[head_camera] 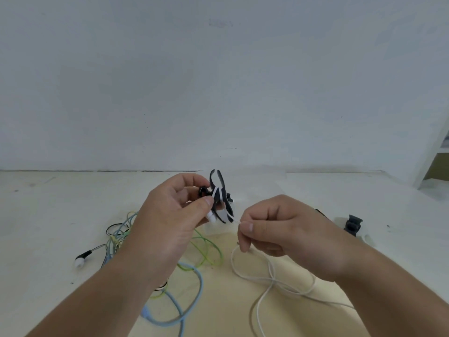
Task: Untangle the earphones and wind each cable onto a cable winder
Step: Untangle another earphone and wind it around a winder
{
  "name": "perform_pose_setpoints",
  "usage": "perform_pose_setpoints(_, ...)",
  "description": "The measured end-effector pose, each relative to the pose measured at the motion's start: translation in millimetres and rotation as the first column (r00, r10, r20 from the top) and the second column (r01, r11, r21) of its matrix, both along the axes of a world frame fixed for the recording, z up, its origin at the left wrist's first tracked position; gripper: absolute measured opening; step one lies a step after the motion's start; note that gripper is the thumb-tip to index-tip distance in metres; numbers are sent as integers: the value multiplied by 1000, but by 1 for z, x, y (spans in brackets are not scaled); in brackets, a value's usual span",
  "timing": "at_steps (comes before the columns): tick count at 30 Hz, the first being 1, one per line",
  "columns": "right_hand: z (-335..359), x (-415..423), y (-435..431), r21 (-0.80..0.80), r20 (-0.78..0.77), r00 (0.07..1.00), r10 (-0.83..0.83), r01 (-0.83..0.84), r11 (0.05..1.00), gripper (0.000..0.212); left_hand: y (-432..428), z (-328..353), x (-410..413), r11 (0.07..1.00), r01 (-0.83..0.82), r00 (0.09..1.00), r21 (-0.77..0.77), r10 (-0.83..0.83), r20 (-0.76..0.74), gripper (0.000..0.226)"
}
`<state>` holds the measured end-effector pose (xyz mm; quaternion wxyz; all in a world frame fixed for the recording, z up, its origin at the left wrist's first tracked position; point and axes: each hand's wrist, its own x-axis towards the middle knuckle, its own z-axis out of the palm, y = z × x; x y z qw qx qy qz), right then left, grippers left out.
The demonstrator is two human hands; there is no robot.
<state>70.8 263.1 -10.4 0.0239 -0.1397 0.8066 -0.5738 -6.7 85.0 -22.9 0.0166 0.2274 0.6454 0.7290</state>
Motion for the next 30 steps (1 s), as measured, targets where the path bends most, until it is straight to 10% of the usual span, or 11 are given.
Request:
perform_pose_setpoints(10, 7, 2, 3, -64, -173, 929, -328, 322, 945, 21, 0, -5, 8, 932, 47, 964, -360, -137, -229, 34)
perform_pose_setpoints(17, 2, -4, 6, 46, -290, 781, -553, 589, 807, 22, 0, -3, 10, 922, 273, 944, -273, -311, -108, 21)
perform_pose_setpoints(30, -9, -3, -5, 212, 42, 999, -29, 19, 977, 29, 4, -1, 7, 1000, 22, 997, 16, -23, 70, 25)
